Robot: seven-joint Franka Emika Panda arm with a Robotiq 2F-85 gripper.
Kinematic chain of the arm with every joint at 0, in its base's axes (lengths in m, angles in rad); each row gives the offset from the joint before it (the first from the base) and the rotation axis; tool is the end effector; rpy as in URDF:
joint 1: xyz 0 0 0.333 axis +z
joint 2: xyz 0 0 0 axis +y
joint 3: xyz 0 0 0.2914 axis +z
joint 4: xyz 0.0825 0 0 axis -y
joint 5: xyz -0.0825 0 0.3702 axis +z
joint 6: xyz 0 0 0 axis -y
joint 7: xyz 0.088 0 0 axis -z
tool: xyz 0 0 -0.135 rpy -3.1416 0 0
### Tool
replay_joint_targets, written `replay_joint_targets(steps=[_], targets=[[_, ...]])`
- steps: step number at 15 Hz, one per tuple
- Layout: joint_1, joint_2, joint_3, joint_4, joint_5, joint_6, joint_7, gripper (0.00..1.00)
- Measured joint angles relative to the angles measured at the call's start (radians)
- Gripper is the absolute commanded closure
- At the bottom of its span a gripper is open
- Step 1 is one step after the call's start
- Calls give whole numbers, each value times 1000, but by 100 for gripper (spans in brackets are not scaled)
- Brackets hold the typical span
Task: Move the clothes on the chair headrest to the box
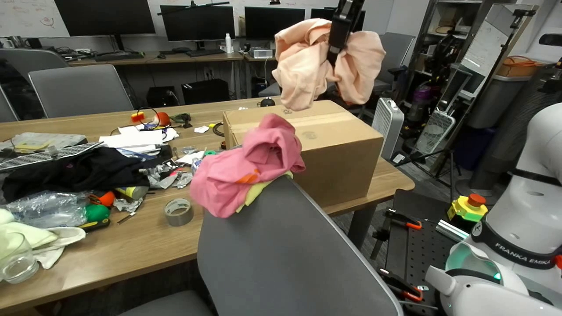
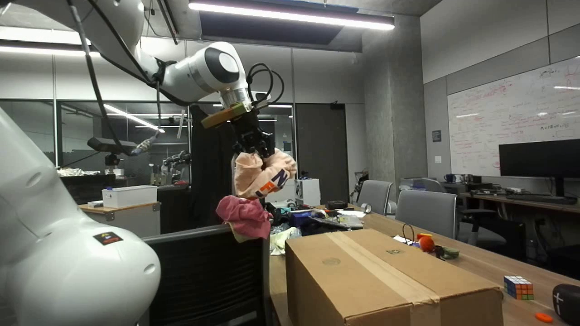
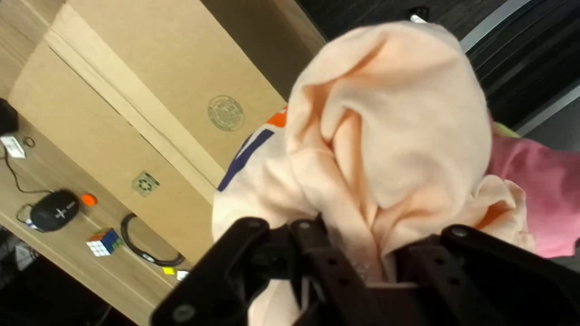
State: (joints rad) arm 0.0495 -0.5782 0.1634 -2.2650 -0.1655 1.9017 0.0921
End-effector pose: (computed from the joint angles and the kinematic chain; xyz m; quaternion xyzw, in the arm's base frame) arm 0.3958 0.0776 0.5476 0.9844 0.0698 0.1192 0.1091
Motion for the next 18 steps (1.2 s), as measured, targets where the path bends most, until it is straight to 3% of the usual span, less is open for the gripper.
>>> replay_joint_targets(steps=[10,11,18], targets=[[-187,95,-42,19,-66,9,365,96],[-196,95,-42,19,-70,10,411,68],[-236,99,5,13,-201,0,784,15]])
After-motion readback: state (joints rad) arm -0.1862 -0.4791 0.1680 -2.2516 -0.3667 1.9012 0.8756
